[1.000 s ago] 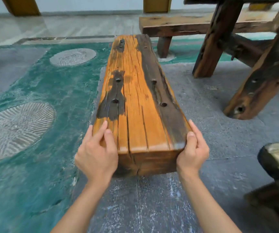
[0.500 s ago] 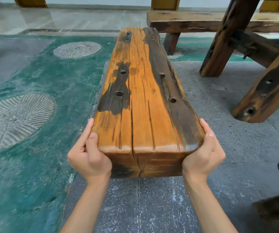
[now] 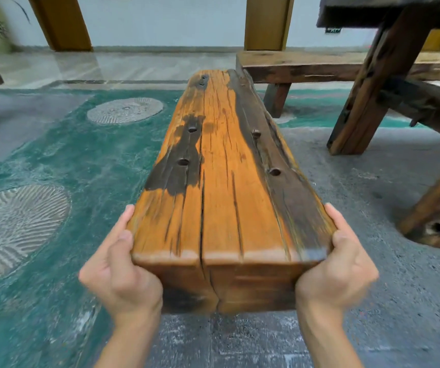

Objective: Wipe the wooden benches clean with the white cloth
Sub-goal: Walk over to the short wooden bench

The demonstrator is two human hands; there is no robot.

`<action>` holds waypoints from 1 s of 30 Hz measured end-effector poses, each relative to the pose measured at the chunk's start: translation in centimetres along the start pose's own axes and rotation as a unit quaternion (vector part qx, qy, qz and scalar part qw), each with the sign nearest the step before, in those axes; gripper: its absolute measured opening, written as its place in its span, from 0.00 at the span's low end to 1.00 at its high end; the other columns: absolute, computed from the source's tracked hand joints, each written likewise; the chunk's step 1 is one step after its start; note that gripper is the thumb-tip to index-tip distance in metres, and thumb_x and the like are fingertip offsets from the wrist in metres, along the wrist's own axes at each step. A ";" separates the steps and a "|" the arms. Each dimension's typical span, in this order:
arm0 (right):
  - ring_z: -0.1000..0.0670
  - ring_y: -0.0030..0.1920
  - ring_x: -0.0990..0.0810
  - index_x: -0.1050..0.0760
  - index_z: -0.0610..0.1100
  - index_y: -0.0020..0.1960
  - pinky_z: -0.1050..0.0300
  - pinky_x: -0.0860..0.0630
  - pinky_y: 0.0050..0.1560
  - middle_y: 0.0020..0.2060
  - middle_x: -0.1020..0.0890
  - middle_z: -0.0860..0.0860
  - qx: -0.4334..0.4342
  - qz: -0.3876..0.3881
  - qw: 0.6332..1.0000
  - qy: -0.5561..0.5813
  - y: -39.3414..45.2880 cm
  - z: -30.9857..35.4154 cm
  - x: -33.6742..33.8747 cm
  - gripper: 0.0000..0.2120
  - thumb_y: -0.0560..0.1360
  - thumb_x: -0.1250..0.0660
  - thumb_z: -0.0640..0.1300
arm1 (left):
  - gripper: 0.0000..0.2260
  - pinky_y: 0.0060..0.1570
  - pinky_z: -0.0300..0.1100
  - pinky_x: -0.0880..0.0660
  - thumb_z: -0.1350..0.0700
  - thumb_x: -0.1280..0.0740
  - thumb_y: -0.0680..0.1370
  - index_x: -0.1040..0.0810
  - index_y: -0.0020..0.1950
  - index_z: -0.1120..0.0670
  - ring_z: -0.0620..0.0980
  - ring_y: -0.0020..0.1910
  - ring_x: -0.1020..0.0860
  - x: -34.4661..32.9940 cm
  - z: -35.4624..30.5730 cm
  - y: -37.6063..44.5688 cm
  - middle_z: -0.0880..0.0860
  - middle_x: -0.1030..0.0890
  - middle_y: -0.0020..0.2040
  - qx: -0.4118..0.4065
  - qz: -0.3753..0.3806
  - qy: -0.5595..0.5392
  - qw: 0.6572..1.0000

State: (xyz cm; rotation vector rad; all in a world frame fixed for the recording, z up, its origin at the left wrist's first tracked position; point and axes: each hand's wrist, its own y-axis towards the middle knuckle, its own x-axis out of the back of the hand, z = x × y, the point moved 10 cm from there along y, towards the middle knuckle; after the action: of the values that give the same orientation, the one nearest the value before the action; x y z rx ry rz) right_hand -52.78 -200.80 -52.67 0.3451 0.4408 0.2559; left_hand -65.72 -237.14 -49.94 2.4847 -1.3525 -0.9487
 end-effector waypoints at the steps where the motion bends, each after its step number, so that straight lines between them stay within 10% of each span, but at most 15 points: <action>1: 0.62 0.35 0.23 0.15 0.55 0.56 0.68 0.32 0.33 0.43 0.13 0.65 -0.004 0.017 0.999 -0.035 0.6 -0.6 -1.6 0.19 0.76 0.44 0.48 | 0.20 0.46 0.30 0.25 0.56 0.40 0.73 0.18 0.58 0.63 0.37 0.46 0.17 -0.7 0.8 0.6 0.46 0.13 0.49 0.008 -0.002 0.023 1.000; 12: 0.57 0.27 0.27 0.14 0.51 0.57 0.51 0.32 0.30 0.33 0.21 0.73 -0.033 0.001 0.994 -0.105 0.6 -2.1 -6.3 0.21 0.75 0.44 0.51 | 0.18 0.38 0.27 0.29 0.61 0.42 0.76 0.17 0.60 0.63 0.32 0.38 0.21 -3.2 3.7 2.9 0.33 0.16 0.36 0.028 -0.005 0.070 0.997; 18: 0.69 0.31 0.25 0.14 0.50 0.59 0.72 0.32 0.33 0.37 0.19 0.73 -0.045 0.030 0.995 -0.079 0.5 -2.1 -6.6 0.22 0.76 0.44 0.49 | 0.23 0.50 0.23 0.28 0.53 0.39 0.75 0.21 0.68 0.58 0.26 0.48 0.22 -2.9 4.2 2.6 0.29 0.18 0.45 0.079 -0.003 0.075 0.994; 23: 0.75 0.48 0.23 0.18 0.59 0.64 0.73 0.31 0.48 0.44 0.21 0.79 -0.122 0.120 0.982 -0.076 0.3 -3.0 -7.3 0.22 0.76 0.45 0.55 | 0.22 0.54 0.32 0.27 0.49 0.36 0.75 0.18 0.63 0.59 0.45 0.60 0.20 -2.5 4.8 2.0 0.51 0.16 0.61 0.171 0.009 0.060 0.983; 30: 0.76 0.57 0.26 0.20 0.62 0.64 0.65 0.31 0.61 0.53 0.21 0.76 -0.190 0.171 0.965 -0.052 -0.3 -2.9 -7.6 0.20 0.78 0.44 0.54 | 0.22 0.52 0.35 0.26 0.46 0.33 0.73 0.16 0.59 0.59 0.43 0.51 0.21 -2.0 5.8 1.4 0.43 0.17 0.50 0.242 0.047 0.050 0.968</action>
State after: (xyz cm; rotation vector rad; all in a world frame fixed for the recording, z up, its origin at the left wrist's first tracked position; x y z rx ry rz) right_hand -60.68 -202.68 -52.40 0.0548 0.2182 0.6459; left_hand -71.00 -235.43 -53.02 2.7189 -1.8277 -0.5066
